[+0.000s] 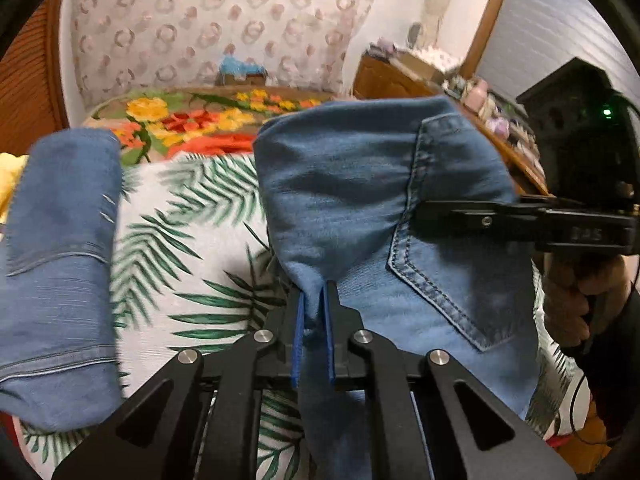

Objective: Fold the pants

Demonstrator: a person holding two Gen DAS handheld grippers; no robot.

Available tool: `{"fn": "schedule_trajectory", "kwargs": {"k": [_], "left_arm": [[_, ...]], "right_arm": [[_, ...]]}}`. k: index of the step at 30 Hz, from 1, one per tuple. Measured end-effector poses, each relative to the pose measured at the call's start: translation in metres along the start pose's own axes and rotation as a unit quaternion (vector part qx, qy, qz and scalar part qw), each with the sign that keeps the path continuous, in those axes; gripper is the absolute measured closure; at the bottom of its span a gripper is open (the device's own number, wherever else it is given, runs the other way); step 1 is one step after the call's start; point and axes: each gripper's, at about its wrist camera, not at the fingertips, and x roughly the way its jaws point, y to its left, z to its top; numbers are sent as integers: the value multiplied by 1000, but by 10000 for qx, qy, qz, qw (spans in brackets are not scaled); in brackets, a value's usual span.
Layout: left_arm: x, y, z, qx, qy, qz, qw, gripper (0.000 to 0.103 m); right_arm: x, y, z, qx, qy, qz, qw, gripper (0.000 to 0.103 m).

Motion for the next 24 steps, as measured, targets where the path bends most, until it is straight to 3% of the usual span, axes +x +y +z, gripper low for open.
{"fn": "schedule_trajectory", "kwargs": {"k": [6,13,18,24], "left_arm": [[-69,15,16,-251,-928,174,9952,93],[-158,36,31,-292,-1949,612,9785,93],[-199,58,33,-378,-2357,1009,9658,93],[-225,112,39,-605,-2455,1574,9546,93]], "right_arm": [[-24,65,34,-636,-376,141,9972,79],[-44,135,71,-1406,-755,377,9865,79],[-34,173,90,-1734,-883,782,9778,79],[28,185,118,-1510,-818,1680,9707,79]]}}
